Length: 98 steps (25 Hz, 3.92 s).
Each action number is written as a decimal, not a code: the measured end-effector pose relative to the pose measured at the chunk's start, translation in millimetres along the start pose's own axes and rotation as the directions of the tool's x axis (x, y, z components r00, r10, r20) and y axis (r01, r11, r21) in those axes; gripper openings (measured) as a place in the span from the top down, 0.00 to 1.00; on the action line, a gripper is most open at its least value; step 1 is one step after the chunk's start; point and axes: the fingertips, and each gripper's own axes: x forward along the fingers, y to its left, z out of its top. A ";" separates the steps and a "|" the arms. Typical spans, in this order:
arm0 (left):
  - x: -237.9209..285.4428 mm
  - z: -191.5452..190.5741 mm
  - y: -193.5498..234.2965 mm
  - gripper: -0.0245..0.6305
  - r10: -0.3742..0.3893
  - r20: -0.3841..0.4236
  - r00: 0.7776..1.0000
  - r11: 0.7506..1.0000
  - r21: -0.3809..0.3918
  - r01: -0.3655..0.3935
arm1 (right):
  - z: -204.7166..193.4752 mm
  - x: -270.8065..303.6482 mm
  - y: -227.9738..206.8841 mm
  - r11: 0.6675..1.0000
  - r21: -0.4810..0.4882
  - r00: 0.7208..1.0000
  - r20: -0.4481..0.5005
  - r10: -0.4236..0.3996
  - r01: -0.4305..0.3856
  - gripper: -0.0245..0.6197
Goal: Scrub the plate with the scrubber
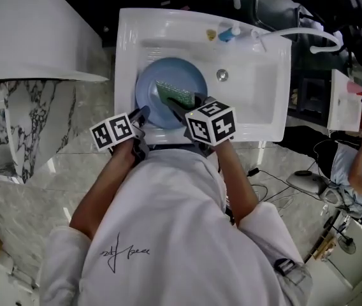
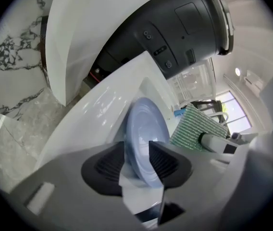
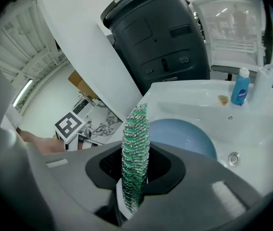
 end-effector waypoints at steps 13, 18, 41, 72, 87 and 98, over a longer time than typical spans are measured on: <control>21.9 3.7 12.5 0.75 0.104 0.018 0.994 0.992 -0.077 -0.103 | -21.1 42.4 -3.7 0.963 -0.091 0.914 -0.348 0.207 -0.253 0.88; 24.5 1.5 16.4 0.81 0.149 0.015 0.989 0.988 -0.052 -0.148 | -10.7 53.5 -20.2 0.968 -0.083 0.902 -0.390 0.187 -0.237 0.88; 17.5 17.3 24.9 0.85 0.354 0.035 0.935 0.923 0.147 -0.355 | -26.0 108.7 -18.7 0.950 -0.007 0.757 -0.606 0.245 -0.313 0.86; 18.6 16.9 24.7 0.82 0.311 0.038 0.950 0.936 0.159 -0.313 | 4.0 120.9 -81.7 0.996 -0.043 0.907 -0.419 0.053 -0.078 0.86; 19.4 15.5 23.7 0.82 0.290 0.046 0.956 0.943 0.159 -0.294 | 6.4 110.3 -111.8 0.998 0.006 0.947 -0.317 -0.058 0.063 0.86; 19.3 17.7 24.1 0.82 0.270 0.048 0.962 0.950 0.151 -0.274 | 6.9 99.2 -132.5 0.984 0.069 0.956 -0.257 -0.142 0.165 0.86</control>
